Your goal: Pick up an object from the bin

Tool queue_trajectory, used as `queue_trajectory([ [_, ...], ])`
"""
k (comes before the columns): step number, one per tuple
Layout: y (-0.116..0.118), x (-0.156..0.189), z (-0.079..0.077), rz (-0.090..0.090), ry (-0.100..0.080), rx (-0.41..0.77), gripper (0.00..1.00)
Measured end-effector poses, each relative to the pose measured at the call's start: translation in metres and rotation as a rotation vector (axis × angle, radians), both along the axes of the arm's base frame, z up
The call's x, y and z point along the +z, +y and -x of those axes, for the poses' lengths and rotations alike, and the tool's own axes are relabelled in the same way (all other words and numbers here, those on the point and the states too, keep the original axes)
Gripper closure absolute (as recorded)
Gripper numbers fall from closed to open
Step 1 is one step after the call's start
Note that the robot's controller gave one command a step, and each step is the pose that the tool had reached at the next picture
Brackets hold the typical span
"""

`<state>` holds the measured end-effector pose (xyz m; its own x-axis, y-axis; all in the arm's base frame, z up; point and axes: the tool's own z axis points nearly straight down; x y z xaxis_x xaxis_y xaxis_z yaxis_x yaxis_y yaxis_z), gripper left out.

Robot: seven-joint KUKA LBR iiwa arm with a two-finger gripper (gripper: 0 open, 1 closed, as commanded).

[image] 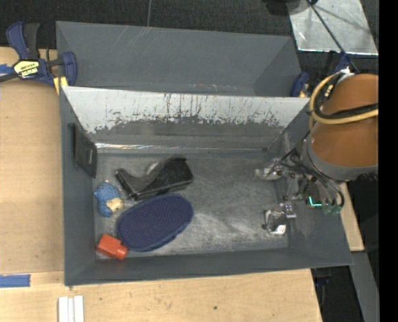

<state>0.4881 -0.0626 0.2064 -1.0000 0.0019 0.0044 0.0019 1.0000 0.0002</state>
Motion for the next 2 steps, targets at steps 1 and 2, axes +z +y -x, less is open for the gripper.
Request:
queue_trajectory([
  [1,-0.045,-0.096,-0.007,0.0,-0.001,0.168,0.0],
  [2,-0.063,-0.134,-0.015,0.0,-0.006,-0.131,0.0],
])
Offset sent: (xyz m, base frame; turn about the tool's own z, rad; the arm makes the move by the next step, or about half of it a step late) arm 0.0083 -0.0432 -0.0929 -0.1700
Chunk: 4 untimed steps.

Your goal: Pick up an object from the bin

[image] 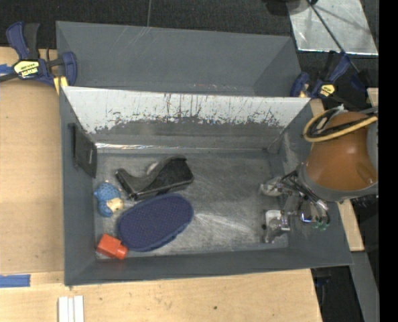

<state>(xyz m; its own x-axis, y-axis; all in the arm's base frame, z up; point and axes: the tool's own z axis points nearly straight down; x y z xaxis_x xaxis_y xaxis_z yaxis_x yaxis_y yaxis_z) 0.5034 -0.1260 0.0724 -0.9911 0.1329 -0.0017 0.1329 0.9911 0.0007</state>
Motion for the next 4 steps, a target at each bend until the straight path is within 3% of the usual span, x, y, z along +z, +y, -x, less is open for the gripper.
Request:
queue_trajectory([
  [1,-0.001,0.004,-0.006,0.005,-0.023,0.0,1.0],
  [2,-0.03,0.132,-0.01,0.006,-0.008,0.322,1.0],
  [3,-0.01,0.08,0.004,0.0,0.002,0.693,1.0],
  [4,-0.011,0.081,-0.005,0.003,-0.004,0.652,1.0],
])
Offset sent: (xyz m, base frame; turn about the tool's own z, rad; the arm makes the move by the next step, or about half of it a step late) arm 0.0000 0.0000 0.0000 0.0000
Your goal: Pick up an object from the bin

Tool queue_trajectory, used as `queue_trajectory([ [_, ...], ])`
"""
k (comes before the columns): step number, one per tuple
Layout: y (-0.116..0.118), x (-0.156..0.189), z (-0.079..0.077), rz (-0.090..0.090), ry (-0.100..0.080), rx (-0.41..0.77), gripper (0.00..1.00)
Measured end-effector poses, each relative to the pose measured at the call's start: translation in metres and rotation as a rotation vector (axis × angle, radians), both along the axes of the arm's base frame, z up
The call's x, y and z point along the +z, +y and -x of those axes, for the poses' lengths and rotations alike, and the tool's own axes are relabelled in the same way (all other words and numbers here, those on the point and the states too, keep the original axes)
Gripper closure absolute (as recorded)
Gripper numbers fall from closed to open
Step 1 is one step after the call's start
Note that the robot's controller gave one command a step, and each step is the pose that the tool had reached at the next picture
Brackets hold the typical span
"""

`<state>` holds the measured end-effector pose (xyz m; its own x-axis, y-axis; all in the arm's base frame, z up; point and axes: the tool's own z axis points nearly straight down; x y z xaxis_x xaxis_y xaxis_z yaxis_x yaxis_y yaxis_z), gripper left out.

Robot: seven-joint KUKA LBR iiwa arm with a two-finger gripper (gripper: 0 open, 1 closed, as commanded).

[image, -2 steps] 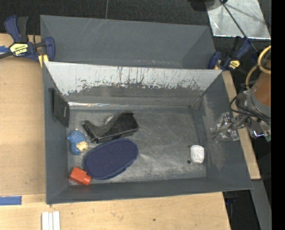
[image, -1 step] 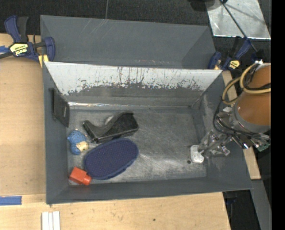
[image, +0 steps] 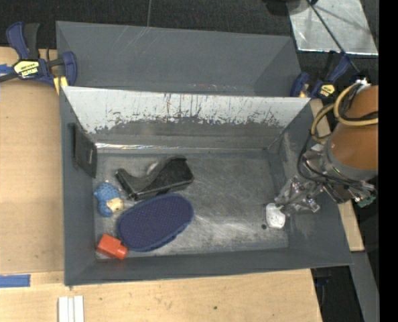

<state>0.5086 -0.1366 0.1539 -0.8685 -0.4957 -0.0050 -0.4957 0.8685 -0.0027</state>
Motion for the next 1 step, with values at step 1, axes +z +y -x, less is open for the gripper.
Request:
queue_trajectory([
  [1,-0.0221,-0.0054,0.0175,0.002,0.005,0.298,1.0],
])
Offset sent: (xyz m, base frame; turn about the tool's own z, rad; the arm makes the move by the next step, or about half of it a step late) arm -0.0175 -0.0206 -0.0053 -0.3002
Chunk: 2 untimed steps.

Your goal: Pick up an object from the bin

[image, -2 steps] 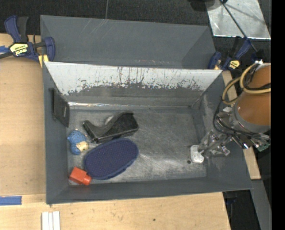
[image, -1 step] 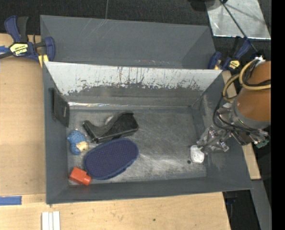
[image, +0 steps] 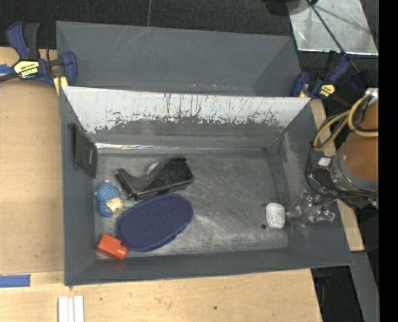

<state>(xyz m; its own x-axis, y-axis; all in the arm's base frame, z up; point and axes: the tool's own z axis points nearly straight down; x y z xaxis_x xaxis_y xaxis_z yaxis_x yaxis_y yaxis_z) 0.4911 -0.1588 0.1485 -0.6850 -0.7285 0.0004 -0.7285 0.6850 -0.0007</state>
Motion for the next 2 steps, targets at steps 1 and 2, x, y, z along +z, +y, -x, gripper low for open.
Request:
queue_trajectory([
  [1,0.001,0.0,-0.001,-0.001,-0.001,0.0,0.0],
  [2,0.032,-0.075,-0.04,-0.006,0.001,0.032,0.0],
])
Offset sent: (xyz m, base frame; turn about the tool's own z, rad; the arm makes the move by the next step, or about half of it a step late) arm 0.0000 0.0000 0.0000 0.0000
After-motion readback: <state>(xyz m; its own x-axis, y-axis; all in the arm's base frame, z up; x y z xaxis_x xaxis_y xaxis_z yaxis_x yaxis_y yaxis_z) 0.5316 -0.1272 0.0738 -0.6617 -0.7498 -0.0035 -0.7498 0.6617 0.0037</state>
